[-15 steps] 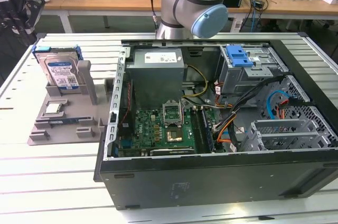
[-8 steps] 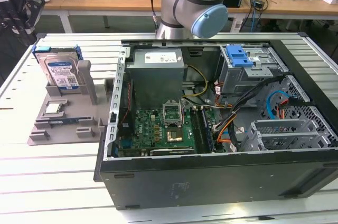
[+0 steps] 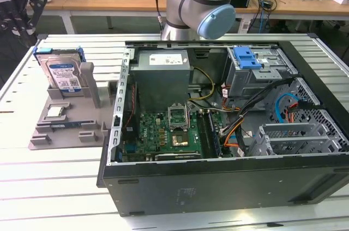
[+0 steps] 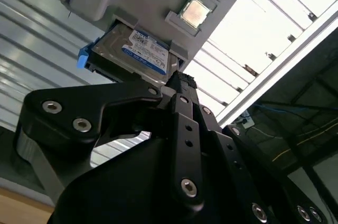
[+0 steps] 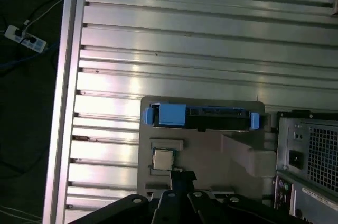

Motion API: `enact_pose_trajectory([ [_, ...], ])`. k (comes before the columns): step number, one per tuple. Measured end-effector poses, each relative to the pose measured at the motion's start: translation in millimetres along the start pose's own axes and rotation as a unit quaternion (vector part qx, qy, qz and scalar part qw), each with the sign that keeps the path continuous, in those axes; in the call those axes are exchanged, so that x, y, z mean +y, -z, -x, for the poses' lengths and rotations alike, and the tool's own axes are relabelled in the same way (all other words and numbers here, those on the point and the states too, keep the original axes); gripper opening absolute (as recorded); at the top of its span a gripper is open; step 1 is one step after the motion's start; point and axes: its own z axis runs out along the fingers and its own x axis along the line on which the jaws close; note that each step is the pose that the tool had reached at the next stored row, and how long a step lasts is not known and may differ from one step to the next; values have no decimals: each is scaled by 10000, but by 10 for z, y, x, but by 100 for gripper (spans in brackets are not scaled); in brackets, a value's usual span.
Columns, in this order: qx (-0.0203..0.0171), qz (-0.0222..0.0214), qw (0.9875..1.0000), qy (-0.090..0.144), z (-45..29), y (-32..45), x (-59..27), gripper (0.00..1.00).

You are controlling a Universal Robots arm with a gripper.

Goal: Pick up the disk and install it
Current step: 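Pick up the disk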

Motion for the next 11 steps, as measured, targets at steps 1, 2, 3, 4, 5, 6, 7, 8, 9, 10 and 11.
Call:
enact_pose_trajectory([
  [1,5,3,9999,129,0,0,0,10],
  [2,12,7,9996,299,0,0,0,10],
  [3,18,10,9990,437,0,0,0,10],
  [4,20,12,9988,499,0,0,0,10],
  [5,23,13,9984,567,0,0,0,10],
  [6,28,16,9977,676,0,0,0,10],
  [7,30,17,9973,738,0,0,0,10],
  [8,32,19,9968,796,0,0,0,10],
  [9,35,20,9963,861,0,0,0,10],
  [10,38,22,9957,922,0,0,0,10],
  [11,40,23,9951,983,0,0,0,10],
])
